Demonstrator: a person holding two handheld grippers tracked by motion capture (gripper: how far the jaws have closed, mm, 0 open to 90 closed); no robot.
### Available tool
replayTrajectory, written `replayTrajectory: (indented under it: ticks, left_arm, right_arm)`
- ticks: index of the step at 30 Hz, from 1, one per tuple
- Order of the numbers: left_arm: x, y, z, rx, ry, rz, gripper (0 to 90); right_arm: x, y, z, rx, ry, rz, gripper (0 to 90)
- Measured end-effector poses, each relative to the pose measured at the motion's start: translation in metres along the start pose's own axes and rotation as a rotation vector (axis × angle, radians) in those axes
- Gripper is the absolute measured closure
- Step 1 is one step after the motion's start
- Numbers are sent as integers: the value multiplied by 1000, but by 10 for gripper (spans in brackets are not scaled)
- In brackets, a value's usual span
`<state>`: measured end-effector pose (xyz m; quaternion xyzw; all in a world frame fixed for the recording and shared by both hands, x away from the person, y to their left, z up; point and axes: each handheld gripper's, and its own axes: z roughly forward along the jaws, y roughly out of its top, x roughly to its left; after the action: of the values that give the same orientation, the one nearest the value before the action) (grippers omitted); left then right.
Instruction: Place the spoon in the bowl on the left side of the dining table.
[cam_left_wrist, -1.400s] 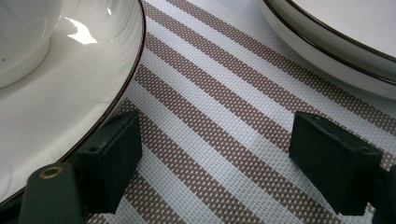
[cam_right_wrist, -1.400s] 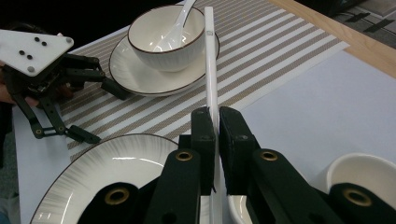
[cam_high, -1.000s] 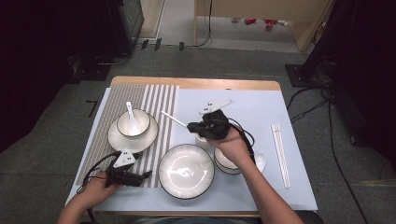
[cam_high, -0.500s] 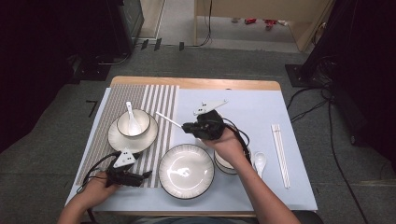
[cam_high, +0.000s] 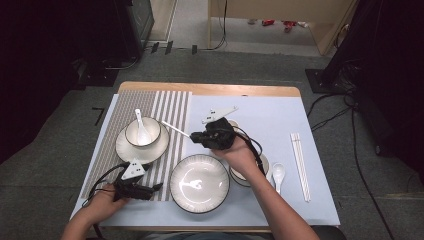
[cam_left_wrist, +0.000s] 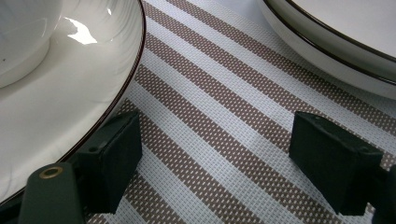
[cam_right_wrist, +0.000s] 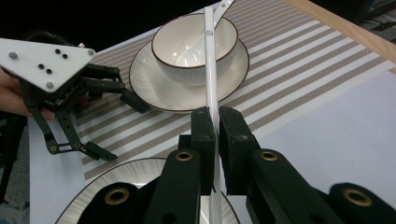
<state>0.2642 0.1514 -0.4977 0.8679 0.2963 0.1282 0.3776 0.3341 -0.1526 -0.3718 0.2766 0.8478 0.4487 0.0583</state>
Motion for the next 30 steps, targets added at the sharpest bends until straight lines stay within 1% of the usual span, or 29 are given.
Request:
replayTrajectory:
  ticks: [8, 11, 14, 19, 23, 27, 30]
  left_arm:
    - [0, 0, 0, -1, 0, -1, 175]
    - [0, 0, 0, -2, 0, -2, 175]
    - [0, 0, 0, -6, 0, -7, 175]
    - [0, 0, 0, -3, 0, -4, 175]
    - [0, 0, 0, 0, 0, 0, 175]
    - [0, 0, 0, -3, 0, -3, 175]
    - [0, 0, 0, -4, 0, -3, 175]
  right_arm:
    - [4, 4, 8, -3, 13, -12, 854]
    - [5, 4, 9, 4, 16, -10, 855]
    - [6, 6, 10, -4, 21, -10, 854]
    - [9, 9, 14, 1, 24, -20, 854]
    - [11, 12, 18, 2, 36, -23, 854]
    - [14, 15, 22, 6, 40, -33, 854]
    - [14, 16, 24, 10, 40, -31, 854]
